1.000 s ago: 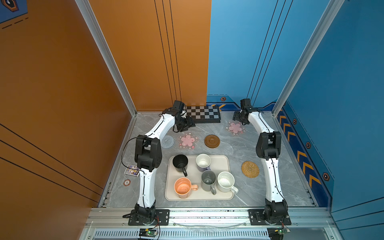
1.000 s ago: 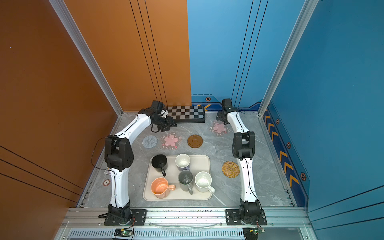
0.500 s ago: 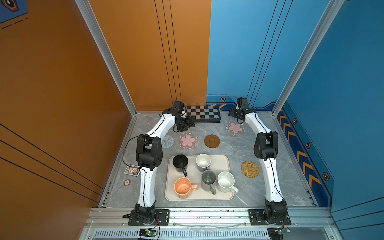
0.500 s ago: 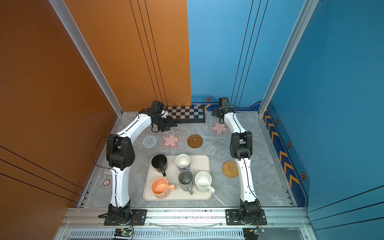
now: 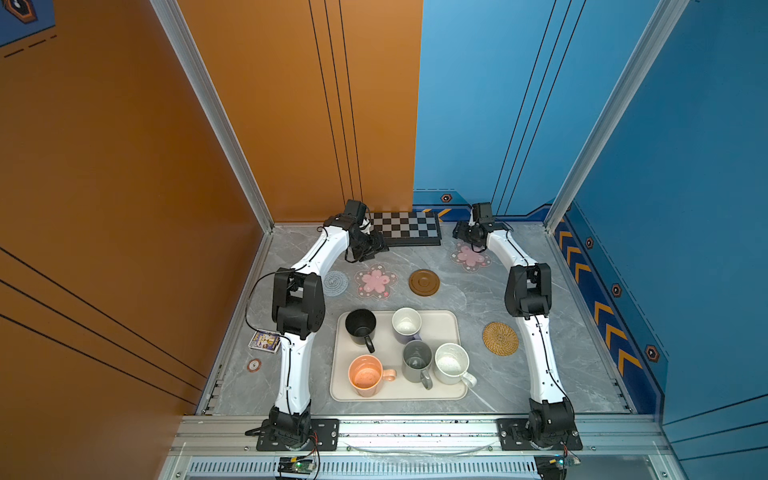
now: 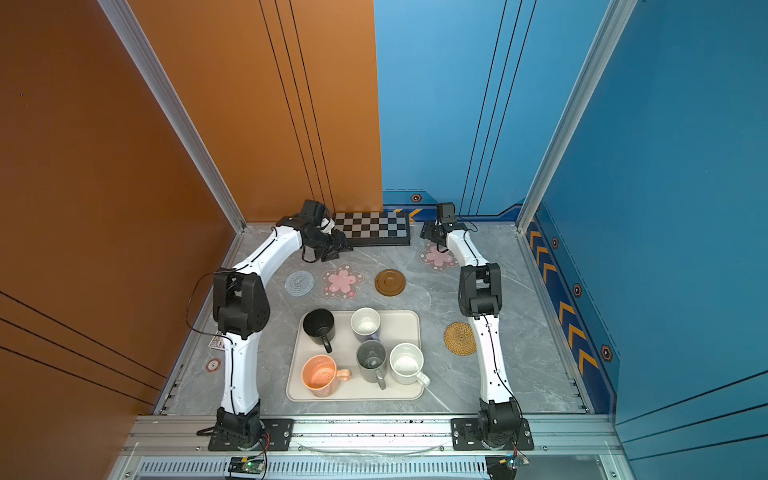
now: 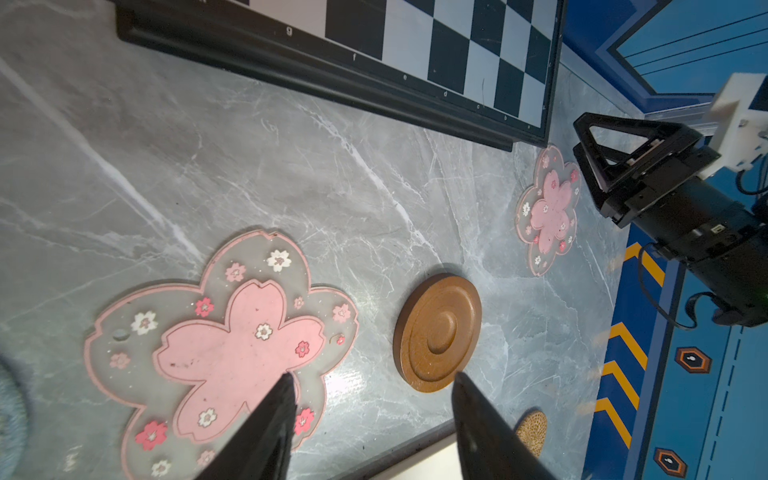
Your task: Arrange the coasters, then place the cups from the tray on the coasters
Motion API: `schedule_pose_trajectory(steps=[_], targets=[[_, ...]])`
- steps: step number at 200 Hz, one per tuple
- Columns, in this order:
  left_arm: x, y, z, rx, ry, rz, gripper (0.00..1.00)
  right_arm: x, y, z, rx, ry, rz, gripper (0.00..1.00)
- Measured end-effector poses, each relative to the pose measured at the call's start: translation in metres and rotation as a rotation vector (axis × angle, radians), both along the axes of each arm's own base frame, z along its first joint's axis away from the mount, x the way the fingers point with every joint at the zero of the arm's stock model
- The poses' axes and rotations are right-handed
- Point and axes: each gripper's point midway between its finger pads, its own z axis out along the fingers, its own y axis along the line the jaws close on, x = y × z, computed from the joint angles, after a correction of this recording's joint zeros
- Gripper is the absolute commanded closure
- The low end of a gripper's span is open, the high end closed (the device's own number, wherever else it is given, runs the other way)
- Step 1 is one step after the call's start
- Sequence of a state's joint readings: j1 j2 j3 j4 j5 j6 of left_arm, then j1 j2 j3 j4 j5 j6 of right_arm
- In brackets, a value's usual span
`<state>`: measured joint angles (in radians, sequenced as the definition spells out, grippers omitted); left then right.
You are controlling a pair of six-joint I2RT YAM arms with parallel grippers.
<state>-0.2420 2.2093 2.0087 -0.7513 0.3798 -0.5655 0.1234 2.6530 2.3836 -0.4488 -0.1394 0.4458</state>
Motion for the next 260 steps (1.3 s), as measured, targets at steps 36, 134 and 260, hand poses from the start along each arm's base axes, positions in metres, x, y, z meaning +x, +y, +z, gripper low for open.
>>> schedule_pose_trajectory(steps=[36, 134, 260], targets=[[0.000, 0.000, 0.000, 0.000, 0.000, 0.000, 0.39, -0.004, 0.001, -0.004, 0.006, 0.021, 0.001, 0.25], [-0.009, 0.002, -0.013, 0.010, 0.038, 0.000, 0.39, -0.015, -0.013, -0.013, 0.020, 0.096, -0.028, 0.25], [-0.036, 0.009, 0.028, 0.015, -0.016, 0.005, 0.39, -0.054, -0.009, -0.018, -0.062, 0.199, 0.056, 0.26]])
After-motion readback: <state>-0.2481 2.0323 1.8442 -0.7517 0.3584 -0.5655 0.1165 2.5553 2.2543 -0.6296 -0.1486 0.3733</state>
